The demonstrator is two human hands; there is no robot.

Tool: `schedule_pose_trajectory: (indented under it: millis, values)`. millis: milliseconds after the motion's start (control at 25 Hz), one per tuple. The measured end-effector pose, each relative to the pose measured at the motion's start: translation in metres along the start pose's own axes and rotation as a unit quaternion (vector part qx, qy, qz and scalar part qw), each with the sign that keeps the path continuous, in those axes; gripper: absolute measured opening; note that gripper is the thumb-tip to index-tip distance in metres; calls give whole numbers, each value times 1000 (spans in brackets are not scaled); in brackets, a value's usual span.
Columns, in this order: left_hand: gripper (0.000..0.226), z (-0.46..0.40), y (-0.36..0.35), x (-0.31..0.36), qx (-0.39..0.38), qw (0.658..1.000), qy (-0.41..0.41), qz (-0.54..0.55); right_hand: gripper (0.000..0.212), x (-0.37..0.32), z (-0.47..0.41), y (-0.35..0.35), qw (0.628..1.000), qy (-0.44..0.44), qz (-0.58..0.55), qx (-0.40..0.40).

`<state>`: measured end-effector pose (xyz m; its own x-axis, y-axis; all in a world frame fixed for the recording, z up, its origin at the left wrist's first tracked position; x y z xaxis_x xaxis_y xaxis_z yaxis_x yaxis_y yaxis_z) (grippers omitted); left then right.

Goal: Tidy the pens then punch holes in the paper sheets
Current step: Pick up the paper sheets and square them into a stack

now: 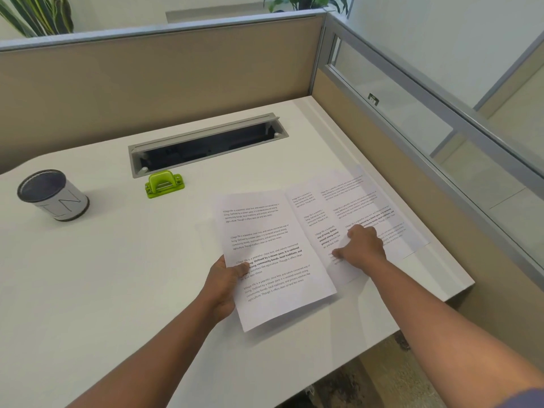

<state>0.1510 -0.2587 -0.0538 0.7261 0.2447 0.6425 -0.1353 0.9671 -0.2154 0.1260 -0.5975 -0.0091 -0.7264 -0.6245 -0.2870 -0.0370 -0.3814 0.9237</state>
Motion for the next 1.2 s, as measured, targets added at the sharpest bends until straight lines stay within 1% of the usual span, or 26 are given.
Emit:
schedule_pose_trajectory:
  millis: [240, 400, 600, 680, 760, 800, 880, 920, 1000, 1120, 1200]
  values:
    - [39, 3, -16, -7, -15, 1000, 9, -19, 76, 2, 6, -1, 999, 10, 35, 2]
    - [38, 5, -28, -11, -19, 999, 11, -36, 76, -1, 6, -1, 999, 21, 23, 8]
    - [38, 4, -29, -12, -3, 999, 6, -46, 66, 1, 7, -6, 999, 35, -4, 15]
    - [38, 3, -24, -11, 5, 999, 4, -47, 57, 4, 10, -7, 999, 42, -2, 21]
    - [37, 2, -19, -10, 15, 999, 5, -44, 45, 4, 13, -6, 997, 55, 10, 45]
    - [36, 2, -17, -9, 17, 999, 5, -42, 44, 2, 16, -5, 995, 71, 18, 66]
    - [37, 1, -14, -7, 18, 999, 4, -36, 52, -8, 25, -5, 987, 123, 23, 95]
    - [37, 1, -12, -6, 20, 999, 4, -32, 56, -16, 31, -8, 983, 157, 19, 95]
    - [38, -1, -7, -3, 29, 999, 7, -24, 65, -27, 41, -22, 978, 200, 15, 64]
    - [40, -5, 7, 5, 47, 998, -1, -29, 74, -31, 43, -39, 980, 194, 41, 13]
    - [42, -9, 17, 12, 62, 997, -11, -33, 73, -30, 42, -43, 979, 197, 55, 14]
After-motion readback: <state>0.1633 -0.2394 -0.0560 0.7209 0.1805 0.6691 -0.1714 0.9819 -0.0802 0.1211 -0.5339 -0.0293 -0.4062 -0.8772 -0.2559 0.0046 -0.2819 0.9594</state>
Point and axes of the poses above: each hand's wrist, its own z-axis away from the middle knuckle, its own y-axis out of the back of the hand, x = y × z, the point moved 8 cm from there along -z, towards the middle knuckle, and after that the axes turned 12 degrees about x, right-handed, at the moved point
